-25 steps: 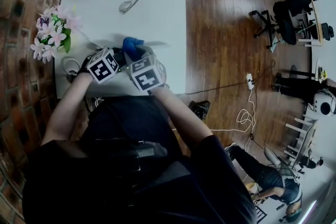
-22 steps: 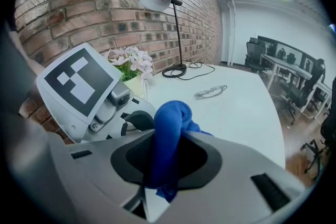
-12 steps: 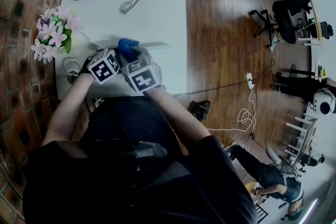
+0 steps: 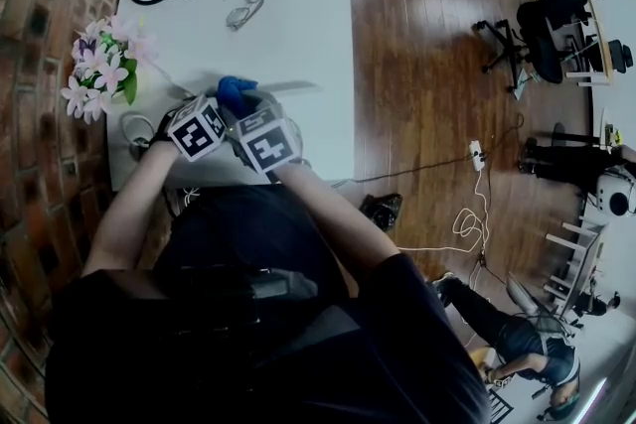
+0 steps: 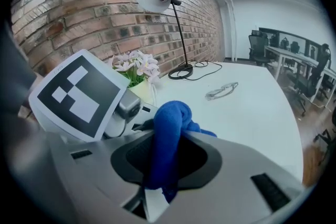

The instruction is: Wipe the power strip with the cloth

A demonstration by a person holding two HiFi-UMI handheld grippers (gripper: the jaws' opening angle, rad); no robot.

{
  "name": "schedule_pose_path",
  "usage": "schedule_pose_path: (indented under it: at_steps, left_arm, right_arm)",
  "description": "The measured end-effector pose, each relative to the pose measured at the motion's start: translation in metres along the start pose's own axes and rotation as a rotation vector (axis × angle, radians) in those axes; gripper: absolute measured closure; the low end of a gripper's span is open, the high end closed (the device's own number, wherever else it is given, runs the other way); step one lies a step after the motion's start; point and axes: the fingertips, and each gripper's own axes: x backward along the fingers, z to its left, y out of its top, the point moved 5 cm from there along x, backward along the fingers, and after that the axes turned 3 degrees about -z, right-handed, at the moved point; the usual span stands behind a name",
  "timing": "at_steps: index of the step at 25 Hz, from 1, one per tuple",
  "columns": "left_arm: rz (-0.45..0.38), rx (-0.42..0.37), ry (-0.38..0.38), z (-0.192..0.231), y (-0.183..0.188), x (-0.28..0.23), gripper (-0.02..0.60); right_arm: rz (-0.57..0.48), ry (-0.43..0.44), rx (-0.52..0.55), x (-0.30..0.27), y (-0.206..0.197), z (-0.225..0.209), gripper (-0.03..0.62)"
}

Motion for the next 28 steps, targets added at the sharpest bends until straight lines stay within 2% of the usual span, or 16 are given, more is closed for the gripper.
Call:
schedule_pose_path:
  at_steps: [7,13,21,28]
  left_arm:
    - [0.003,0.01,-0.003,0.0006,-0.0025,-0.0021,0.407]
    - [0.008,0.017,-0.008,0.0012,0.0,0.0009,0.407]
    - [0.022,0.031,-0.02,0.0024,-0.0006,-0.0001,0.407]
    - [0.023,0.028,-0.02,0.0012,0.0012,0.0004,0.407]
  right_arm:
    - [-0.01,0.049,-0.078,-0.0012,0.0008,-0.0037,0.513]
    - [-0.017,0.064,0.004,-0.0041,0.0014,-0.003,0.51]
    - [-0.02,0.088,-0.04,-0.0028,0.0013,-0.0081,0.51]
    - [-0.041,0.076,-0.053,0.001,0.0012,-0.0097,0.51]
